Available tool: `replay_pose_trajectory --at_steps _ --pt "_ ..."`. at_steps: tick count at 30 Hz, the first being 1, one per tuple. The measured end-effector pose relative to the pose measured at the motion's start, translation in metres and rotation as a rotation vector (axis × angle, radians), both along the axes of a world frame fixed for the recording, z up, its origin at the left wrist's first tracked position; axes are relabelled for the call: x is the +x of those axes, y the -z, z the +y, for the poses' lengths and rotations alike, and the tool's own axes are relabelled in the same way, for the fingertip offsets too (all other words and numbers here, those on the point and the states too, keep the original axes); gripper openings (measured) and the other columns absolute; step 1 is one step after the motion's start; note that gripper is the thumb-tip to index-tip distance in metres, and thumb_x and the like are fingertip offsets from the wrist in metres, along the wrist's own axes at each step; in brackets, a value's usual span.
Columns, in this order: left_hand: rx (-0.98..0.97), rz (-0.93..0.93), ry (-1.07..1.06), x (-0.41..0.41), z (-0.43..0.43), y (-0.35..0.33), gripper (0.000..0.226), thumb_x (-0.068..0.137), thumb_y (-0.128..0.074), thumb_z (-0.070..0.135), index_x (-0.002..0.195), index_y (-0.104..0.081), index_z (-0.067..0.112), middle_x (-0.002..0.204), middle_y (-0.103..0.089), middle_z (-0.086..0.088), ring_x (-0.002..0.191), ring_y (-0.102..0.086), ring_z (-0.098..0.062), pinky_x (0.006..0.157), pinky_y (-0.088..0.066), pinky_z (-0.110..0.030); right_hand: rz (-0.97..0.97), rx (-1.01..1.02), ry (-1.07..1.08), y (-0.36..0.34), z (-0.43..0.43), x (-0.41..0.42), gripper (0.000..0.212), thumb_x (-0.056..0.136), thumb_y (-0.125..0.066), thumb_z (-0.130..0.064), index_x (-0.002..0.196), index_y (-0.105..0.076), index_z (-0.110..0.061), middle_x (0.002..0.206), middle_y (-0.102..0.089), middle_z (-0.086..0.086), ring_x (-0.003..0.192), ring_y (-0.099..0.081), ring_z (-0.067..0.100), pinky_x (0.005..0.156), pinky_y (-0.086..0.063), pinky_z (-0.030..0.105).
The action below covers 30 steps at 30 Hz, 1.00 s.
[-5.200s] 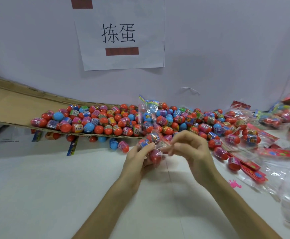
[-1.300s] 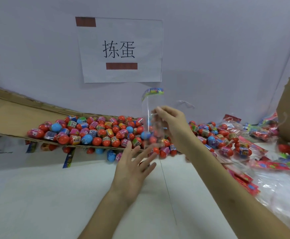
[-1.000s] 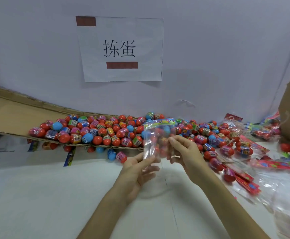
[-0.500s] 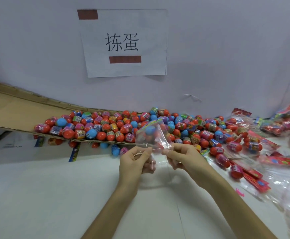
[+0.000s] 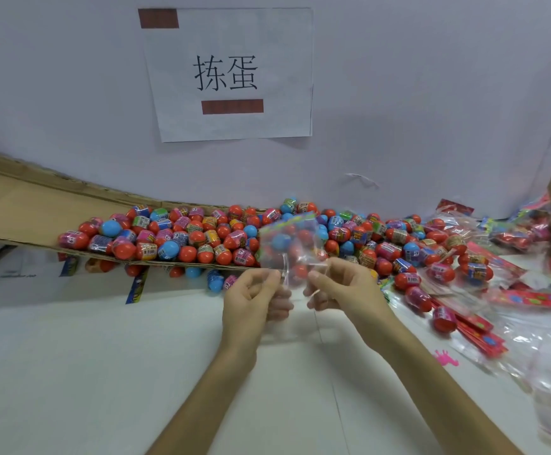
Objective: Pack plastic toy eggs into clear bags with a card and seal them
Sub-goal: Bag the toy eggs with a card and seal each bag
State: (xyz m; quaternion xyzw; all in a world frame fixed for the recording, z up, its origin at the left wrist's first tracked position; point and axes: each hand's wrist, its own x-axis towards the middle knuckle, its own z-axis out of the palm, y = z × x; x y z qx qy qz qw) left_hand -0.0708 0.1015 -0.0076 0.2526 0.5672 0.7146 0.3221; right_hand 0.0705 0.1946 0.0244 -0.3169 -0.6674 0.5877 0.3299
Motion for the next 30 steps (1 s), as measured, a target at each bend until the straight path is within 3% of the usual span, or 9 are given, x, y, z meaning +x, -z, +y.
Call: replay_pose_trajectory --at_steps 3,5,10,14,16,19,25,27,30 --pt "0.02 -0.03 -0.062 -0.003 0.0 -0.002 0.028 0.091 -0.079 0.022 0.114 -0.064 0.017 0.1 -0.077 -0.006 0.093 -0.076 -0.026 0.079 -0.065 -0.042 0.058 0.316 0.248 0.0 0.001 0.001 0.008 0.093 -0.07 -0.005 0.09 -0.072 -0.012 0.076 -0.073 0.001 0.069 -0.07 0.016 0.066 -0.059 0.026" --pt "0.054 0.02 0.023 -0.006 0.0 -0.003 0.053 0.079 -0.086 0.04 0.124 -0.061 0.025 0.111 -0.076 0.006 0.105 -0.073 -0.013 0.089 -0.062 -0.038 0.046 0.584 0.364 -0.001 0.001 0.003 0.008 0.09 -0.074 -0.005 0.091 -0.072 -0.012 0.077 -0.071 -0.006 0.074 -0.068 0.011 0.068 -0.055 0.017" --pt "0.084 -0.045 0.377 0.007 -0.001 -0.006 0.09 0.07 -0.082 0.061 0.147 -0.046 0.031 0.14 -0.065 0.008 0.128 -0.063 -0.014 0.101 -0.056 -0.035 -0.083 0.958 0.209 0.007 -0.011 -0.003 0.013 0.084 -0.08 -0.006 0.085 -0.071 -0.015 0.082 -0.061 -0.009 0.076 -0.056 0.008 0.067 -0.047 0.018" --pt "0.025 -0.034 0.353 0.017 -0.001 -0.006 0.06 0.097 -0.069 0.04 0.15 -0.049 0.02 0.142 -0.063 -0.003 0.131 -0.062 -0.022 0.109 -0.052 -0.046 -0.263 0.961 0.01 0.017 -0.023 -0.015 0.019 0.082 -0.079 -0.017 0.1 -0.074 -0.014 0.108 -0.061 -0.005 0.098 -0.055 0.015 0.084 -0.049 0.037" --pt "0.064 -0.134 0.32 0.015 0.0 -0.008 0.039 0.107 -0.052 0.023 0.145 -0.055 0.015 0.135 -0.068 -0.006 0.124 -0.067 -0.021 0.096 -0.058 -0.035 -0.318 0.941 -0.077 0.017 -0.022 -0.011 0.022 0.084 -0.073 -0.033 0.104 -0.072 -0.023 0.119 -0.056 -0.013 0.11 -0.052 0.009 0.095 -0.042 0.036" --pt "0.082 -0.269 0.231 0.008 -0.002 -0.011 0.034 0.11 -0.041 0.012 0.136 -0.063 0.012 0.121 -0.075 -0.009 0.107 -0.074 -0.018 0.079 -0.061 -0.027 -0.304 0.887 -0.169 0.015 -0.02 -0.007 0.021 0.089 -0.062 -0.046 0.103 -0.072 -0.035 0.13 -0.052 -0.022 0.128 -0.044 -0.001 0.108 -0.026 0.027" --pt "0.061 -0.272 0.172 0.002 -0.002 -0.012 0.034 0.112 -0.035 0.009 0.126 -0.066 0.007 0.112 -0.078 -0.013 0.103 -0.076 -0.024 0.088 -0.058 -0.039 -0.205 0.822 -0.001 0.02 -0.012 -0.01 0.037 0.092 -0.069 -0.021 0.129 -0.066 -0.029 0.139 -0.05 -0.016 0.133 -0.045 0.001 0.11 -0.034 0.021" --pt "0.063 -0.276 0.138 0.0 -0.002 -0.011 0.03 0.111 -0.039 0.01 0.123 -0.066 0.006 0.109 -0.079 -0.012 0.099 -0.077 -0.024 0.083 -0.06 -0.037 -0.184 0.767 0.065 0.022 -0.007 -0.01 0.04 0.093 -0.07 -0.017 0.131 -0.063 -0.026 0.133 -0.051 -0.017 0.126 -0.048 -0.003 0.104 -0.037 0.012" --pt "0.093 -0.299 0.071 -0.008 -0.002 -0.01 0.026 0.109 -0.044 0.01 0.118 -0.068 0.003 0.105 -0.079 -0.014 0.097 -0.078 -0.024 0.076 -0.063 -0.031 -0.203 0.671 0.163 0.027 -0.003 -0.012 0.033 0.095 -0.067 -0.015 0.123 -0.062 -0.032 0.119 -0.056 -0.02 0.108 -0.056 -0.002 0.09 -0.049 0.016"
